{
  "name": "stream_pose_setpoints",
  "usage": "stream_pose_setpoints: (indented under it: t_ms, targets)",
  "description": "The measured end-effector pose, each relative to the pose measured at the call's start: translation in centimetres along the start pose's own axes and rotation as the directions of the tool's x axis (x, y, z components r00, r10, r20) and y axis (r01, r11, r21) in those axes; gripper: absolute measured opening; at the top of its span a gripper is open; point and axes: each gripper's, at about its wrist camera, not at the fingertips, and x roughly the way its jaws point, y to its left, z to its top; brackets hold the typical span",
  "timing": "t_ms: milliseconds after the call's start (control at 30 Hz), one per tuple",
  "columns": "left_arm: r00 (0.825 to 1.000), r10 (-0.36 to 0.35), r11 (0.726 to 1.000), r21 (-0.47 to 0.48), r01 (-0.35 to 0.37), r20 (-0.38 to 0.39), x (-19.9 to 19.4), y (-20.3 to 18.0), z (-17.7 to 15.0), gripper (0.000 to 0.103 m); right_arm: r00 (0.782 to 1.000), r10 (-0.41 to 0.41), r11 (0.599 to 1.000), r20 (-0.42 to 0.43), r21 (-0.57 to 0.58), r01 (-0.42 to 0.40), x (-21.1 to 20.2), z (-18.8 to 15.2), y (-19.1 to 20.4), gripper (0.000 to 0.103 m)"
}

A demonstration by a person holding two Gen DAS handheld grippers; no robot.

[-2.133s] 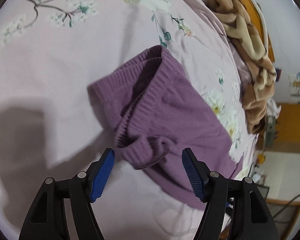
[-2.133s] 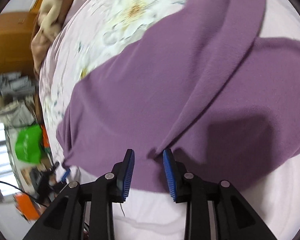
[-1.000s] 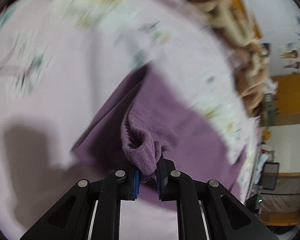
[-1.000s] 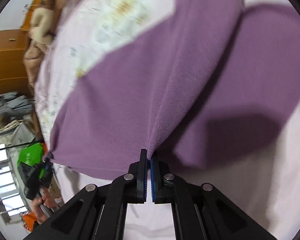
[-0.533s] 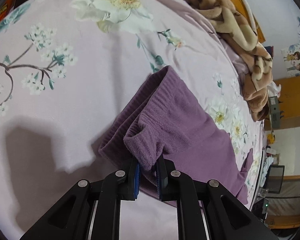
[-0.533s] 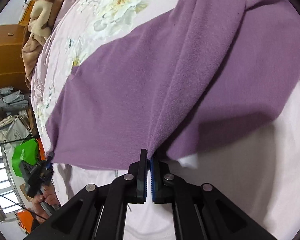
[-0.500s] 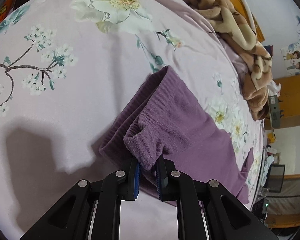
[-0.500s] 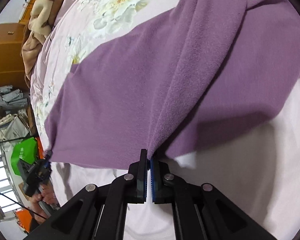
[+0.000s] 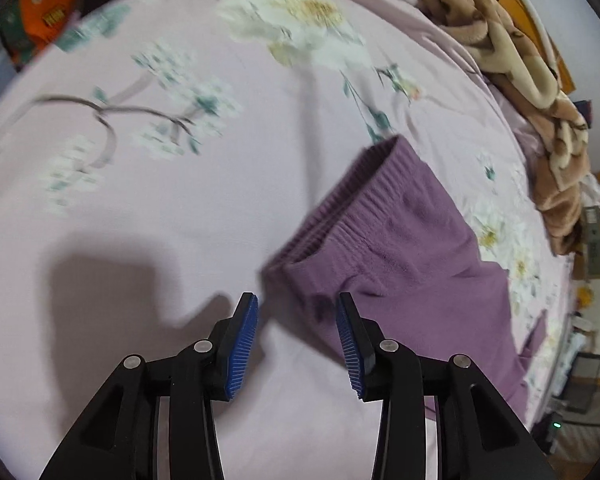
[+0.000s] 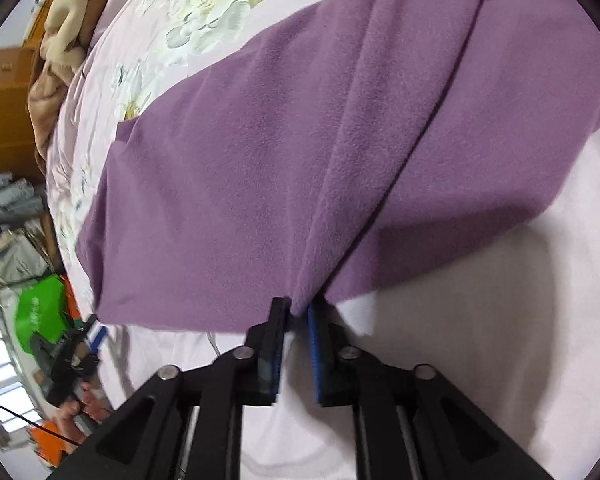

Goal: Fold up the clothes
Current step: 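Open both tools to release the cuff and the pants fabric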

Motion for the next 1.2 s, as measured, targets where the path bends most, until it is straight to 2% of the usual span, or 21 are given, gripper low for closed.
stream_pose_setpoints:
  t_ms: [167,267,333,400,467,600,767,867,967,1067,1133,1200]
  targets:
    - [0.999,-0.051,0.991,0.12,0.053,-0.02,0.3,-5.0,-1.3,0.042,0.998,-0.036,0.997,0.047,-0.074,0.04,-2.1,-0.3,0.4,0.018]
    - [0.992,-0.093,0.974,0.197,0.109,-0.09,3.3,-9.1,-2.7,0.042,0.994,-0.031,0.991,0.105,-0.126,0.044,-2.8,0.3,0.8,0.019]
    - [0.987,-0.079,0.969,0.223,0.11,-0.143,5.8,-10.4,-3.9,0.042,0.991,-0.031,0.987,0.127,-0.15,0.05,-2.8,0.9,1.0,0.019]
    - [0.981,-0.026,0.969,0.236,0.071,-0.191,7.9,-10.6,-5.0,0.042,0.992,-0.039,0.988,0.121,-0.145,0.057,-2.5,2.0,1.5,0.02]
    - [0.983,-0.001,0.969,0.243,0.047,-0.186,8.0,-10.8,-5.4,0.042,0.992,-0.047,0.988,0.115,-0.14,0.063,-2.2,3.0,1.9,0.02]
    - [0.986,-0.012,0.97,0.238,0.052,-0.167,6.4,-12.1,-4.9,0.042,0.992,-0.058,0.988,0.111,-0.135,0.073,-2.1,4.9,2.6,0.02]
    - [0.984,-0.071,0.941,0.317,0.121,-0.163,5.4,-18.0,-5.6,0.042,0.982,-0.064,0.984,0.175,-0.15,0.091,-5.0,8.0,2.9,0.02]
    - [0.973,-0.119,0.915,0.359,0.186,-0.199,6.1,-23.0,-7.2,0.042,0.971,-0.077,0.982,0.225,-0.154,0.113,-8.4,10.5,0.0,0.02]
    - [0.958,-0.158,0.882,0.401,0.246,-0.239,7.1,-28.1,-9.2,0.042,0.964,-0.066,0.984,0.257,-0.143,0.105,-10.0,13.9,-1.5,0.02]
    - [0.942,-0.171,0.857,0.428,0.287,-0.288,8.6,-32.3,-11.9,0.046,0.964,-0.034,0.986,0.265,-0.151,0.077,-14.5,14.2,-6.8,0.02]
    - [0.935,-0.171,0.85,0.434,0.3,-0.311,9.4,-34.2,-13.6,0.054,0.965,-0.013,0.986,0.261,-0.157,0.055,-14.2,15.5,-7.0,0.02]
    - [0.929,-0.168,0.842,0.443,0.309,-0.33,9.6,-35.5,-15.5,0.055,0.967,0.008,0.986,0.254,-0.164,0.035,-14.7,16.7,-8.0,0.021]
